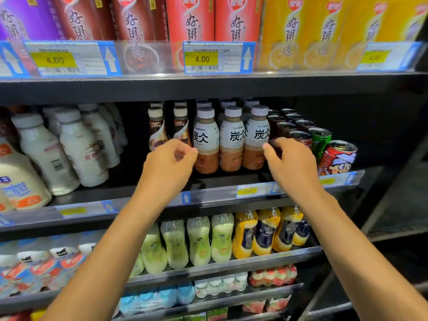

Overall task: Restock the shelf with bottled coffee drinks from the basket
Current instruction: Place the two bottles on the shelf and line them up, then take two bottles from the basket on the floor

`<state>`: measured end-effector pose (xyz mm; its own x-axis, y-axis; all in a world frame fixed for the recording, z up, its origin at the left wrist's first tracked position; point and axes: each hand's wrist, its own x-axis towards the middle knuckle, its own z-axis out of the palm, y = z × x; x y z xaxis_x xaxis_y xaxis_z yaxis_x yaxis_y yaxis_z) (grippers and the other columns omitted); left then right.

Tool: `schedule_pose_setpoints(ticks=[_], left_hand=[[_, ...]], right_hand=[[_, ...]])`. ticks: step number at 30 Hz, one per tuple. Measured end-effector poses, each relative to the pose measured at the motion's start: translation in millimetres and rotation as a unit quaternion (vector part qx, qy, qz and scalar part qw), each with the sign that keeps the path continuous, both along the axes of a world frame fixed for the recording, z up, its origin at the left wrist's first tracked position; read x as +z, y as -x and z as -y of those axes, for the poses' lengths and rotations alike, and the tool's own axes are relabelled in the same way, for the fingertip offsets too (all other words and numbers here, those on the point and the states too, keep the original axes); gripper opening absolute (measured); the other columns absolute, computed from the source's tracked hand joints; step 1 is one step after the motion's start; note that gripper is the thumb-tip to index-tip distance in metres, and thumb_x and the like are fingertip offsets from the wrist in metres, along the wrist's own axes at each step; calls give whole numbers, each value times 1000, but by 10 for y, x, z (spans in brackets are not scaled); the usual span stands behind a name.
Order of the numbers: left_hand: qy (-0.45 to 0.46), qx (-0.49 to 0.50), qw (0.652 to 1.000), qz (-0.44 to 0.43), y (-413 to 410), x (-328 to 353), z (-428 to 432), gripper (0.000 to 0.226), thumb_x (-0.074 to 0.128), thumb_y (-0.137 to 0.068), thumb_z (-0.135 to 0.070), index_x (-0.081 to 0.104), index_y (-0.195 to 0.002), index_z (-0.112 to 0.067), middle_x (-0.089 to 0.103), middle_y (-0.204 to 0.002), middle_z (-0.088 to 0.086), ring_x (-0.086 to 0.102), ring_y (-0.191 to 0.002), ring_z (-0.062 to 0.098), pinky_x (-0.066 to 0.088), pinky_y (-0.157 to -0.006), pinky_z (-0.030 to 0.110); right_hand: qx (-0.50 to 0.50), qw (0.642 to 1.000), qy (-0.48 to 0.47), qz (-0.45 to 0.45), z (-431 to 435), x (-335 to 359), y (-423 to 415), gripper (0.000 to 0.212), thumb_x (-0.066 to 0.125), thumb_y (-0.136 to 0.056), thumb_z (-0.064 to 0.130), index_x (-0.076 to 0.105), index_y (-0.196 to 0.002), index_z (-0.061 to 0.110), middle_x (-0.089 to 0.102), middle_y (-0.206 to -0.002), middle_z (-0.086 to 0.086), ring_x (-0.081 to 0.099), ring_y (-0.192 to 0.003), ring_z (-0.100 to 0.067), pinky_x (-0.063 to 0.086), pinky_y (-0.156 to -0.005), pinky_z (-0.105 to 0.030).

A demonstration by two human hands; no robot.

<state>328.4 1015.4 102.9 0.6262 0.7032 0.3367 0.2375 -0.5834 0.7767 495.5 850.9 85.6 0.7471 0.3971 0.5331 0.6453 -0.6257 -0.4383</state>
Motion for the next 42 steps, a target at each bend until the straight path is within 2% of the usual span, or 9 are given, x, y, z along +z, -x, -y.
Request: schedule_pose_setpoints(ticks=[3,14,17,20,25,31,37,40,42], left_hand=[[-76,-80,993,-45,-49,-34,436,15,59,-90,-41,66,-82,-30,69,-82,-16,64,-86,7,54,-80,35],[-325,-291,889,-141,-841,-351,2271,28,40,-100,-46,54,-113,-26,60,-111,-4,58,-107,22,46,-81,38],[-386,-341,846,-140,-1166,-614,2919,20,60,-89,-44,61,-87,-24,60,-83,-2,64,-79,24,45,-59,35],[-440,-404,791,-132,-1562,-935,3573,26,77,-71,-37,60,-62,-19,55,-58,0,58,-49,25,26,-45,26],[-446,-499,722,-174,-2244,-1537,4727,18,43,-100,-33,57,-99,-21,59,-102,2,60,-96,25,34,-64,31],[-444,-554,644,-285,-3234,-2271,5965,26,44,-98,-27,59,-117,-17,61,-121,7,59,-112,28,45,-83,34],[-436,-590,553,-395,-4095,-3134,6894,30,44,-97,-18,61,-121,-19,63,-125,6,59,-117,25,46,-90,35],[-417,-618,552,-373,-4484,-3773,7160,14,68,-82,-21,71,-94,-15,71,-95,7,69,-88,23,52,-73,27],[-381,-621,537,-425,-4702,-4310,7263,19,56,-89,-20,68,-103,-17,69,-105,8,66,-97,26,49,-81,31]], right_hand=[[9,997,83,-7,312,19,304,47,46,-99,49,64,-127,16,68,-119,-3,60,-109,-24,50,-88,-41],[-213,937,259,-99,2130,-277,636,46,35,-98,56,58,-121,24,62,-116,1,56,-111,-26,49,-90,-41],[-283,911,268,-136,2749,-510,561,44,32,-99,55,60,-117,26,62,-113,3,56,-108,-26,48,-85,-36],[-335,883,267,-191,3383,-724,425,45,30,-100,55,64,-110,27,62,-112,2,55,-108,-26,45,-84,-36],[-384,834,282,-277,4479,-1204,-39,46,30,-100,53,65,-111,25,63,-115,-2,55,-108,-28,43,-84,-37],[-400,781,291,-381,5699,-1898,-879,47,35,-99,54,65,-115,22,64,-119,-5,56,-112,-29,44,-89,-37],[-367,753,303,-455,6519,-2702,-1686,41,44,-96,46,64,-117,17,64,-120,-8,56,-114,-32,42,-93,-38],[-345,746,300,-485,6767,-3263,-2064,39,43,-97,42,62,-120,17,63,-122,-9,55,-117,-32,40,-96,-39],[-331,744,299,-498,6881,-3746,-2289,39,44,-97,43,59,-123,18,63,-123,-9,55,-117,-32,40,-99,-40]])
